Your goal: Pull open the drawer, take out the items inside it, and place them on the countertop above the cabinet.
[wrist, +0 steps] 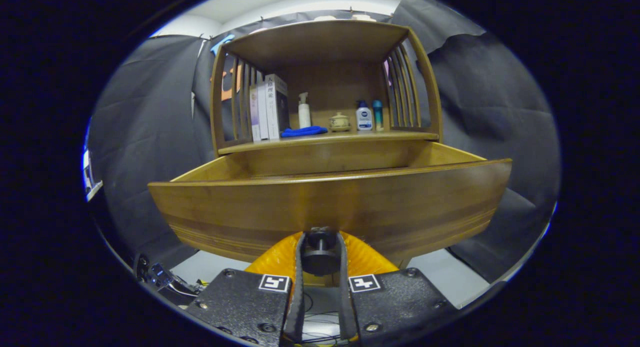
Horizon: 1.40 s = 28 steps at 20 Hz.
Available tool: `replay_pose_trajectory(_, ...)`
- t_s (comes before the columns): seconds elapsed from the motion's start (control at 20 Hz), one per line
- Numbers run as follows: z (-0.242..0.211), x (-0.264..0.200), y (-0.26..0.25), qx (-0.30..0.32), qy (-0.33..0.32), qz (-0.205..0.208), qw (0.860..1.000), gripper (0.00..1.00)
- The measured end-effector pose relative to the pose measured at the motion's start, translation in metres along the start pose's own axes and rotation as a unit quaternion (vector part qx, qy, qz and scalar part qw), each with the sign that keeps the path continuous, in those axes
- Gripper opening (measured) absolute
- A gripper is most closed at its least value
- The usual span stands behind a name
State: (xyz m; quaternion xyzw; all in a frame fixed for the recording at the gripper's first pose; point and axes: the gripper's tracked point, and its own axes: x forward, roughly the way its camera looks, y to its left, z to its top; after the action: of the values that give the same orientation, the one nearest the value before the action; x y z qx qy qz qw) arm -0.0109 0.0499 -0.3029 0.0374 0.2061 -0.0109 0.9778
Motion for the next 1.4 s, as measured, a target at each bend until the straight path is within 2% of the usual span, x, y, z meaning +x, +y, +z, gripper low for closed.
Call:
replay_pose_trajectory(0.3, -0.001, -0.004, -0.002, 0.004, 0.015, 0.006, 1.000, 0.30)
replay_pose_trajectory(0.45, -0.004, -0.005, 0.000, -0.003, 0.048, 0.012, 0.999, 0.32)
replay_pose_trajectory(0.55, 0.012, -0.013, 0.004, -0.002, 0.049, 0.028, 0.998, 0.45)
replay_pose_trajectory(0.8, 0.077, -0.044, 0.036, -0.008, 0.036, 0.093, 0.995, 0.89)
replay_pose_trajectory(0.9, 0.102, -0.045, 0.040, -0.009, 0.038, 0.103, 0.994, 0.98)
replay_pose_trajectory(1.05, 0.124, -0.029, 0.046, -0.022, 0.066, 0.116, 0.991, 1.00)
replay_pose_trajectory(1.15, 0.120, -0.008, 0.044, -0.029, 0.121, 0.110, 0.986, 0.99)
replay_pose_trajectory(1.25, 0.110, 0.011, 0.041, -0.023, 0.186, 0.101, 0.977, 0.99)
replay_pose_trajectory(1.4, 0.097, 0.036, 0.045, 0.010, 0.278, 0.106, 0.955, 0.99)
